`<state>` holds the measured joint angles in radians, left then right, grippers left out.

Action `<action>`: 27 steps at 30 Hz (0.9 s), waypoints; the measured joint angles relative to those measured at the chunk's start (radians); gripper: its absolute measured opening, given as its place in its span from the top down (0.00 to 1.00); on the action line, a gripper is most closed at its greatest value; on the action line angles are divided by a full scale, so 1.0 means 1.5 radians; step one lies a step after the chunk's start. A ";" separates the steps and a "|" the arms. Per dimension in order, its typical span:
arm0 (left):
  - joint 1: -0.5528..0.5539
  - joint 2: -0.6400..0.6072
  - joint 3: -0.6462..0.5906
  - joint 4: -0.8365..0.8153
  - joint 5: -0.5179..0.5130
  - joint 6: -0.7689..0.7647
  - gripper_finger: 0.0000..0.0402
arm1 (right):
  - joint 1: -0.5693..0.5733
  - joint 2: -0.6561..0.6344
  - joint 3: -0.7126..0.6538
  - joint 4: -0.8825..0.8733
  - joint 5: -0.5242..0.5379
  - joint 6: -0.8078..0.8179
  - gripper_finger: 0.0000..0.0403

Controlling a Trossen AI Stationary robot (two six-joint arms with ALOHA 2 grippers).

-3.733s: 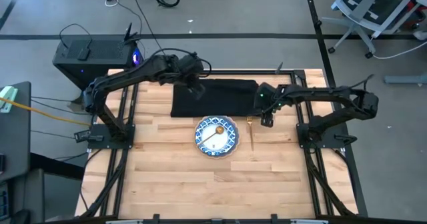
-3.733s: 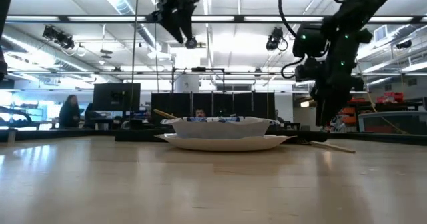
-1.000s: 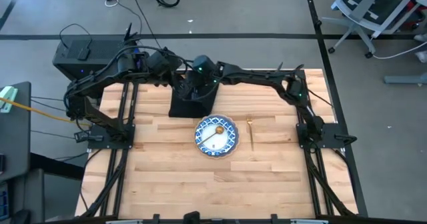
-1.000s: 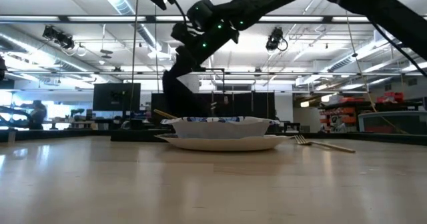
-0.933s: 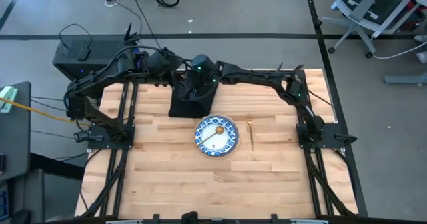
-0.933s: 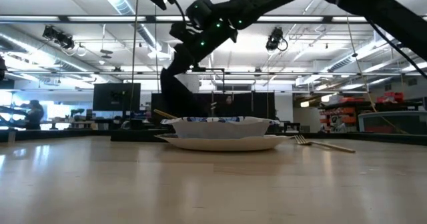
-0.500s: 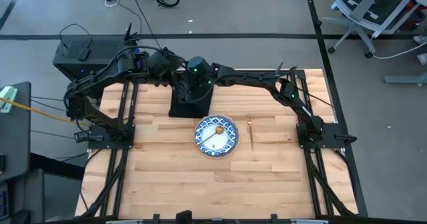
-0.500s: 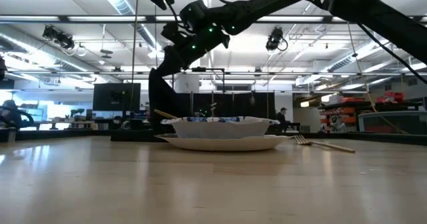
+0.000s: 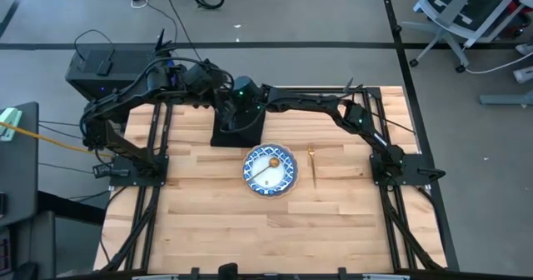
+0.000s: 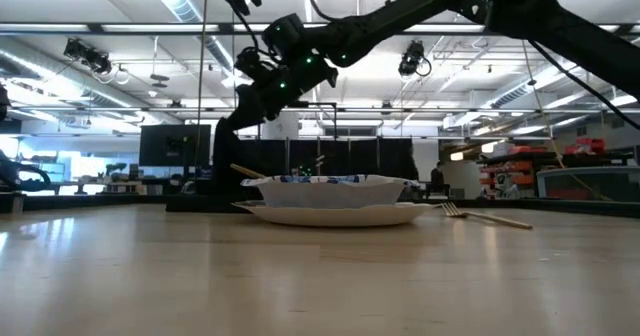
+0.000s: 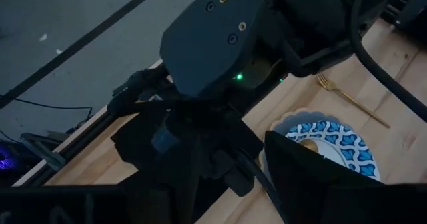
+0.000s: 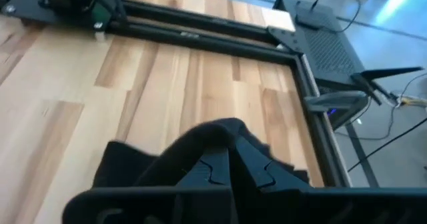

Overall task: Set table place
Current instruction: Fold the black napkin

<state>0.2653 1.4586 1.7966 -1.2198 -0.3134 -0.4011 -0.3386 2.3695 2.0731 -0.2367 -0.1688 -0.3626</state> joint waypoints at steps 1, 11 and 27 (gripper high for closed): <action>0.000 0.000 0.000 0.000 0.000 -0.003 0.56 | 0.000 0.000 0.000 -0.007 0.000 0.000 1.00; 0.000 0.000 0.000 -0.003 0.000 -0.004 0.56 | 0.003 0.000 0.000 -0.022 -0.024 0.005 0.91; 0.001 0.000 0.000 -0.007 0.000 -0.025 0.57 | 0.005 -0.053 0.000 -0.065 -0.020 0.014 0.65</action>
<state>0.2668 1.4586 1.7966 -1.2296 -0.3134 -0.4380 -0.3304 2.2896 2.0731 -0.3347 -0.1991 -0.3415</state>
